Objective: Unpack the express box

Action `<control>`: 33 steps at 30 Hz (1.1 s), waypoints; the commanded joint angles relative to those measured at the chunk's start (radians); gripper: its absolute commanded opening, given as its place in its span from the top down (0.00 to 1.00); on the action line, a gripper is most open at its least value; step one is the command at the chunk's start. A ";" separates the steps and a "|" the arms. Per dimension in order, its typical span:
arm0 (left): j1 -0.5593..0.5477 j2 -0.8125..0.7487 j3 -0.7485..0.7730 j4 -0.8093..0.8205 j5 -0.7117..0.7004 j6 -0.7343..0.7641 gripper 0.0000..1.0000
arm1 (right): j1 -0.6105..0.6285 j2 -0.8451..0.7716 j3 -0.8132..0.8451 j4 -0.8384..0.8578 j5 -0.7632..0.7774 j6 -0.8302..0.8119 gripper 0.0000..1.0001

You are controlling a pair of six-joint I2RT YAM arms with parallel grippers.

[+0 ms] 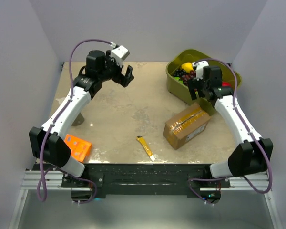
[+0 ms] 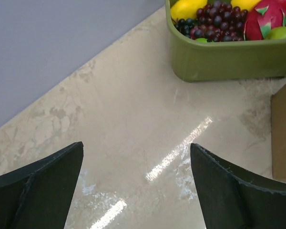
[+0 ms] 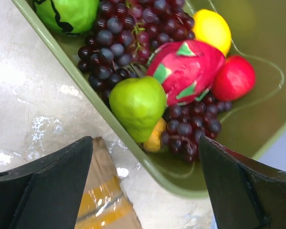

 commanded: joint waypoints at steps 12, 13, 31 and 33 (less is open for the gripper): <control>0.004 -0.145 -0.088 0.017 0.012 0.036 0.02 | 0.002 0.361 0.369 -0.254 -0.473 -0.256 0.18; 0.004 -0.146 -0.093 0.014 0.010 0.037 0.02 | 0.002 0.366 0.361 -0.259 -0.477 -0.266 0.18; 0.021 -0.194 -0.097 0.004 -0.005 0.057 0.01 | 0.171 0.580 0.499 -0.322 -0.482 -0.567 0.79; 0.039 -0.212 -0.097 0.003 -0.005 0.060 0.00 | 0.238 0.585 0.507 -0.316 -0.502 -0.602 0.83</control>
